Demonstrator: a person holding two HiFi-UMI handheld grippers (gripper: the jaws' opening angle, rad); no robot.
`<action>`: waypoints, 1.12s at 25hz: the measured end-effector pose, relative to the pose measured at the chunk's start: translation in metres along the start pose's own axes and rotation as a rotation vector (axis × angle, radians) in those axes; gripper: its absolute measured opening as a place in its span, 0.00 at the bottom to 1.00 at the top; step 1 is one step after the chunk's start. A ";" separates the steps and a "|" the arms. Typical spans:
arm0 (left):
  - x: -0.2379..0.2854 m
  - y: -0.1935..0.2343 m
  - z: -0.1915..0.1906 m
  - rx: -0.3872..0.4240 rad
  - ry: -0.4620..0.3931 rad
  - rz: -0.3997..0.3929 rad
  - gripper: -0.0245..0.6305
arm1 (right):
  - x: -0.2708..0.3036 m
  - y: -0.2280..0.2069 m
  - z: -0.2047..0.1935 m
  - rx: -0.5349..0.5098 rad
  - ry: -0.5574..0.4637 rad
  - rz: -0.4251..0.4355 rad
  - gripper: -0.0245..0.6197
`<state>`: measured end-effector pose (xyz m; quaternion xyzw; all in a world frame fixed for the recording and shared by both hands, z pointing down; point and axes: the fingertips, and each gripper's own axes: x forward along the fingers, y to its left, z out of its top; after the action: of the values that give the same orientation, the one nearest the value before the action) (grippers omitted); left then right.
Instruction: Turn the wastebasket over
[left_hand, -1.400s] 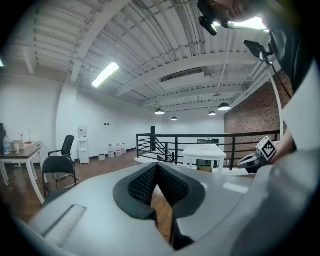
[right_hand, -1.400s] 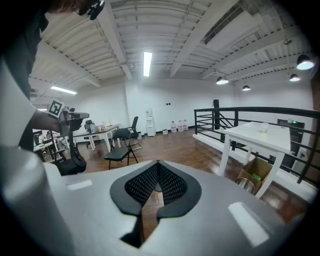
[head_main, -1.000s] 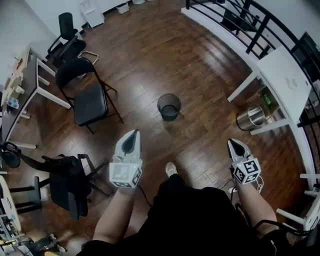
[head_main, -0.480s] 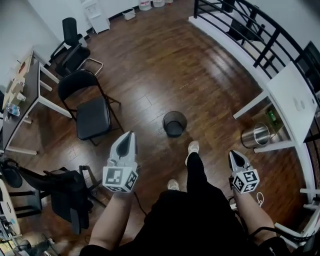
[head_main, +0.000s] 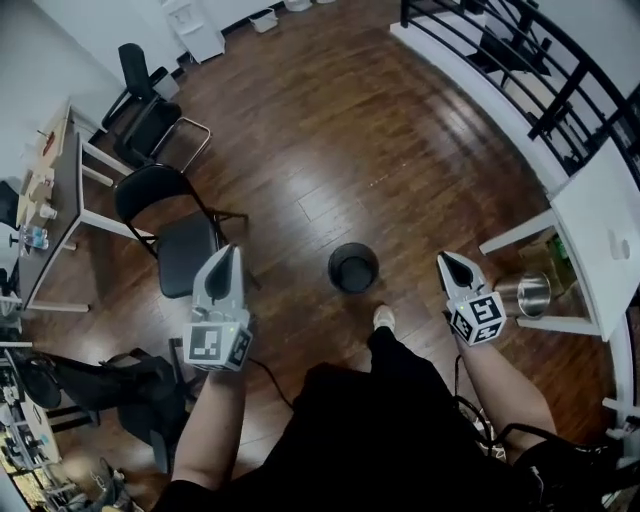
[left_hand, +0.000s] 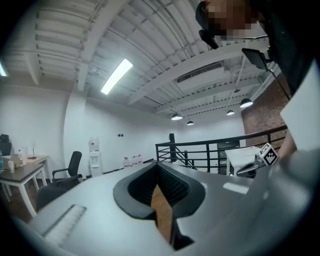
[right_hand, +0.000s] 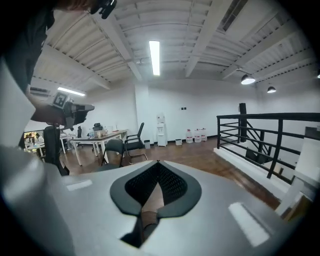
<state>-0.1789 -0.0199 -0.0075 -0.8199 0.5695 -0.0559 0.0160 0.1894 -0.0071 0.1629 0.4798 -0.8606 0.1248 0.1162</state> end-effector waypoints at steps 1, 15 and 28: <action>0.010 0.003 0.002 0.014 -0.007 0.015 0.04 | 0.010 -0.010 0.009 0.004 -0.014 -0.001 0.04; 0.090 0.032 -0.062 0.059 -0.018 -0.049 0.04 | 0.116 -0.034 0.012 -0.114 -0.012 -0.002 0.04; 0.158 0.052 -0.291 0.067 0.002 0.016 0.04 | 0.238 -0.100 -0.172 -0.154 0.014 -0.009 0.04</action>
<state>-0.2045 -0.1745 0.2882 -0.8142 0.5741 -0.0756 0.0432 0.1670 -0.1915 0.4113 0.4726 -0.8646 0.0611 0.1592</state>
